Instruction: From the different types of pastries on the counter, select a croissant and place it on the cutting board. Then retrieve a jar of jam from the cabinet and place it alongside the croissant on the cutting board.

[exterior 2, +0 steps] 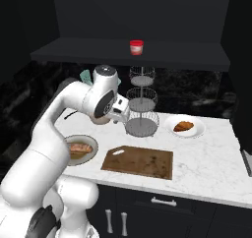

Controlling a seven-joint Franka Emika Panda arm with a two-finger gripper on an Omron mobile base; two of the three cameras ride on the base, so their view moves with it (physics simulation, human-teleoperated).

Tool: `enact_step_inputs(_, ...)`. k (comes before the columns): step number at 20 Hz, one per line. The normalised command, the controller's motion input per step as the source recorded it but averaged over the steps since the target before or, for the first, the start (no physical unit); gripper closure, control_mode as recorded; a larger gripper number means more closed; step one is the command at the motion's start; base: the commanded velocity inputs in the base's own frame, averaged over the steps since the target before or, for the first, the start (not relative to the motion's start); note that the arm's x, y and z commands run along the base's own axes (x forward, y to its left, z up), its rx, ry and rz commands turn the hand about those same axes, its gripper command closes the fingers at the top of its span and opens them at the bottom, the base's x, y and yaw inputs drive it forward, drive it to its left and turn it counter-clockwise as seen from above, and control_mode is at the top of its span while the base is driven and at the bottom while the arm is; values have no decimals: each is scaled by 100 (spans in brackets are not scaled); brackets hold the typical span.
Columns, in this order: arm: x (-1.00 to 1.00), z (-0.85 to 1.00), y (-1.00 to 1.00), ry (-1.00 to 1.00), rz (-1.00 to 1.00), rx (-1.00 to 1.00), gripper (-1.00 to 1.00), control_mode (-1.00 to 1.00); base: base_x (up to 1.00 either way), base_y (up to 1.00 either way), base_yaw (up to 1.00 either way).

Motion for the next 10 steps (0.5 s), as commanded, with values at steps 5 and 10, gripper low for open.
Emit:
enact_step_inputs(5,80,-28,-100,16,-26,31,-100,-100,0,0,0)
enact_step_inputs(10,85,-14,-100,15,-25,33,-100,-100,0,0,0)
